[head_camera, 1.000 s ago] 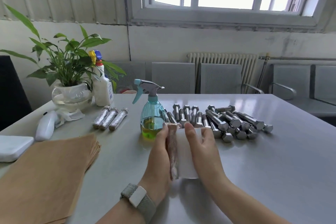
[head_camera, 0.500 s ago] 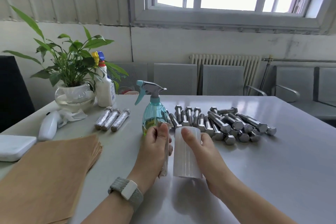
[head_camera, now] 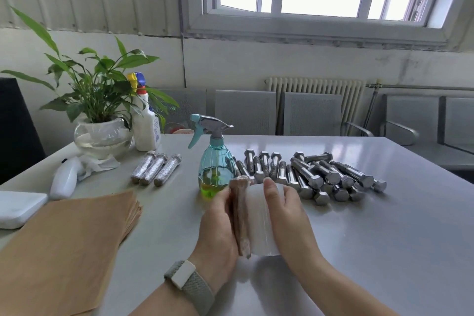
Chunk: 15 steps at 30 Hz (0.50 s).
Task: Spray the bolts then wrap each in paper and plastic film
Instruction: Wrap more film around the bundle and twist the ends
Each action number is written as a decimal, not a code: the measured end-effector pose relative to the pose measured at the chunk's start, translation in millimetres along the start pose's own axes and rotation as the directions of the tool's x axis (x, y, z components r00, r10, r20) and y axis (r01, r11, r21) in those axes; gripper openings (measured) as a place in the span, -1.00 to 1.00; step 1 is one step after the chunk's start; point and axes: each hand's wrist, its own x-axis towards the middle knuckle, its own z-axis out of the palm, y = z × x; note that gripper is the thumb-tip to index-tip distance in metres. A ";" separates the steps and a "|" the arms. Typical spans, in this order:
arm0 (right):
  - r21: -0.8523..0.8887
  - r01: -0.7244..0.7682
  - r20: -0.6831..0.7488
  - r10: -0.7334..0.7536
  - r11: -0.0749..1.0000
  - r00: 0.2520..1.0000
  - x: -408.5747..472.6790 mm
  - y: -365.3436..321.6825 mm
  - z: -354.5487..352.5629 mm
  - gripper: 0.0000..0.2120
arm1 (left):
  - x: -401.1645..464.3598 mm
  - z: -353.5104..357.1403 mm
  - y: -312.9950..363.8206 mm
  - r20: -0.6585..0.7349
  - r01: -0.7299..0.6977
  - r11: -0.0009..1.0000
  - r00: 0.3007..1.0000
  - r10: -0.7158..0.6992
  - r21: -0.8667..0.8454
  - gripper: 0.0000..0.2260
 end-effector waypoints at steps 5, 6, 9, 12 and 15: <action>0.340 -0.263 0.274 0.172 0.903 0.946 3.6 -4.6 -9.8 -0.38 | 3.6 -7.3 2.3 0.105 -0.111 0.979 0.990 0.094 0.169 -0.63; 0.356 -0.295 0.314 0.184 0.887 0.931 2.7 -5.3 -11.1 -0.38 | 3.7 -8.2 1.9 0.122 -0.144 0.966 0.985 0.120 0.213 -0.61; 0.379 -0.299 0.332 0.173 0.876 0.927 2.8 -3.4 -9.8 -0.30 | 3.5 -7.2 -1.0 0.151 -0.223 0.916 0.972 0.182 0.333 -0.52; 0.371 -0.267 0.309 0.153 0.889 0.939 0.2 -3.6 -7.4 -0.27 | 1.5 -4.8 -2.4 0.189 -0.241 0.901 0.965 0.182 0.362 -0.56; 0.366 -0.294 0.296 0.190 0.883 0.936 -2.2 -4.5 -5.0 -0.23 | 0.8 -6.6 -0.2 0.199 -0.266 0.868 0.960 0.197 0.420 -0.63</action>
